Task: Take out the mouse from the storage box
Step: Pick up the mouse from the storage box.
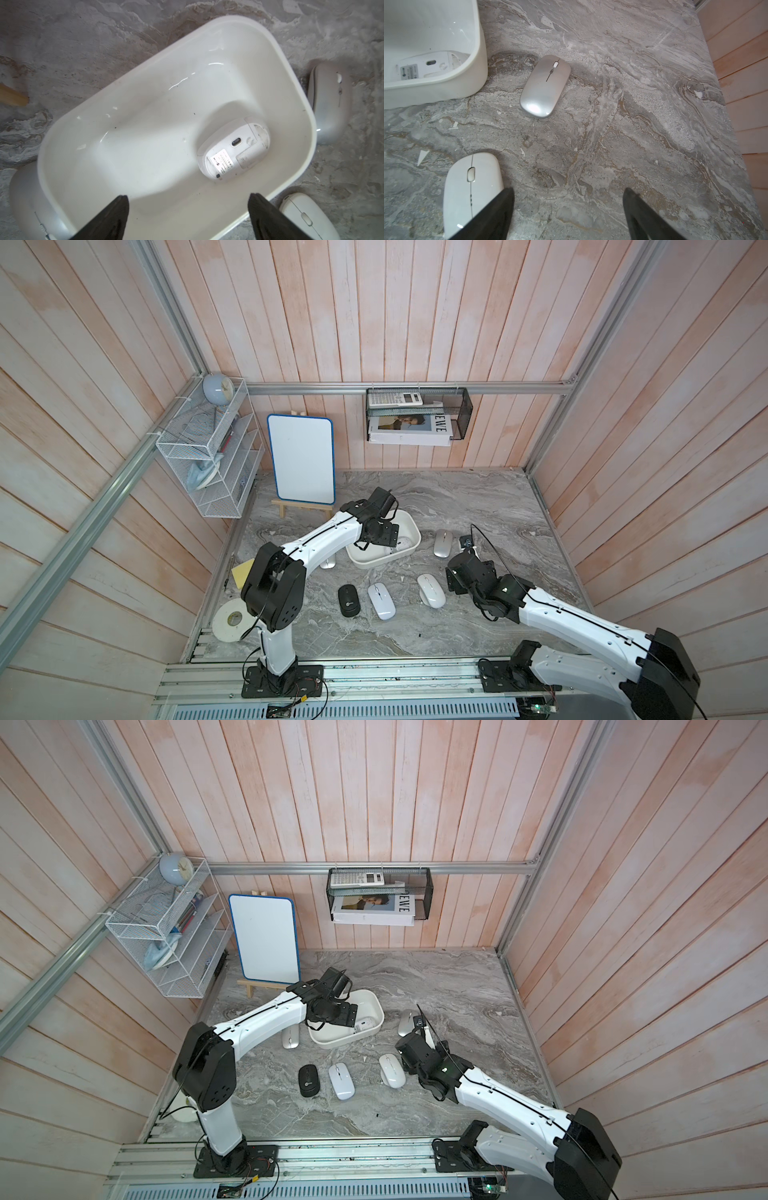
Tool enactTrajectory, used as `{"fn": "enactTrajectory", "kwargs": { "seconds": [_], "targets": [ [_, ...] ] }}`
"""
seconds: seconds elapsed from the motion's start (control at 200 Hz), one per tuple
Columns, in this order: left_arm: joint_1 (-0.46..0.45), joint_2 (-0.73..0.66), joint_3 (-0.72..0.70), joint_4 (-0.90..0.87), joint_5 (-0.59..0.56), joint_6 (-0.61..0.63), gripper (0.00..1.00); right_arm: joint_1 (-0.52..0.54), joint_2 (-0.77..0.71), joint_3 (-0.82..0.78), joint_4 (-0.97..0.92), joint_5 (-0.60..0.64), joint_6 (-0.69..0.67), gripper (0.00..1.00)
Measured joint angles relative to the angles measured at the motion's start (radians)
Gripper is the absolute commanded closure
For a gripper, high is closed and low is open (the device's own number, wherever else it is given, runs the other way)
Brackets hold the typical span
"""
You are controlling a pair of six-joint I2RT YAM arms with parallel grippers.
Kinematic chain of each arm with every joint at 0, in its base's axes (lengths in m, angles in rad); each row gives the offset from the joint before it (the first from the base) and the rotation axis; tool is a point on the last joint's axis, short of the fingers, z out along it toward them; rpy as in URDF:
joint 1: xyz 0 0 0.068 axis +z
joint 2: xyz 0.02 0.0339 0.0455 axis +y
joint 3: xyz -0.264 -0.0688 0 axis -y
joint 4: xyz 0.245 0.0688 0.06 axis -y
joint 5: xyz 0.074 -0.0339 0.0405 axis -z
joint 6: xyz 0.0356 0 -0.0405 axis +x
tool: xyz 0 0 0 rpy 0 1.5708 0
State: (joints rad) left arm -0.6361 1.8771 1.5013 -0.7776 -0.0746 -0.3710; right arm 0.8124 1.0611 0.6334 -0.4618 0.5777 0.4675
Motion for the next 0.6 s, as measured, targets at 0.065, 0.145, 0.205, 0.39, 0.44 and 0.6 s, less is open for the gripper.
{"fn": "enactTrajectory", "kwargs": {
  "seconds": [0.065, 0.145, 0.205, 0.39, 0.44, 0.6],
  "targets": [
    [-0.007, 0.032, 0.022, -0.013, 0.0, 0.01, 0.05, -0.01, 0.0, -0.005, 0.013, -0.009, -0.002, 0.14],
    [-0.013, 0.064, 0.046, -0.026, 0.0, 0.02, 0.05, -0.016, 0.0, -0.006, 0.028, -0.019, -0.005, 0.14],
    [-0.015, 0.086, 0.065, -0.034, 0.002, 0.028, 0.05, -0.019, 0.001, -0.006, 0.037, -0.026, -0.005, 0.14],
    [-0.015, 0.148, 0.124, -0.055, 0.014, 0.047, 0.05, -0.022, 0.006, -0.006, 0.051, -0.034, -0.005, 0.14],
    [-0.015, 0.164, 0.136, -0.058, 0.014, 0.051, 0.05, -0.022, 0.006, -0.006, 0.051, -0.036, -0.005, 0.14],
    [-0.015, 0.2, 0.152, -0.072, 0.014, 0.062, 0.05, -0.022, 0.013, -0.006, 0.056, -0.038, -0.005, 0.14]
  ]
}}
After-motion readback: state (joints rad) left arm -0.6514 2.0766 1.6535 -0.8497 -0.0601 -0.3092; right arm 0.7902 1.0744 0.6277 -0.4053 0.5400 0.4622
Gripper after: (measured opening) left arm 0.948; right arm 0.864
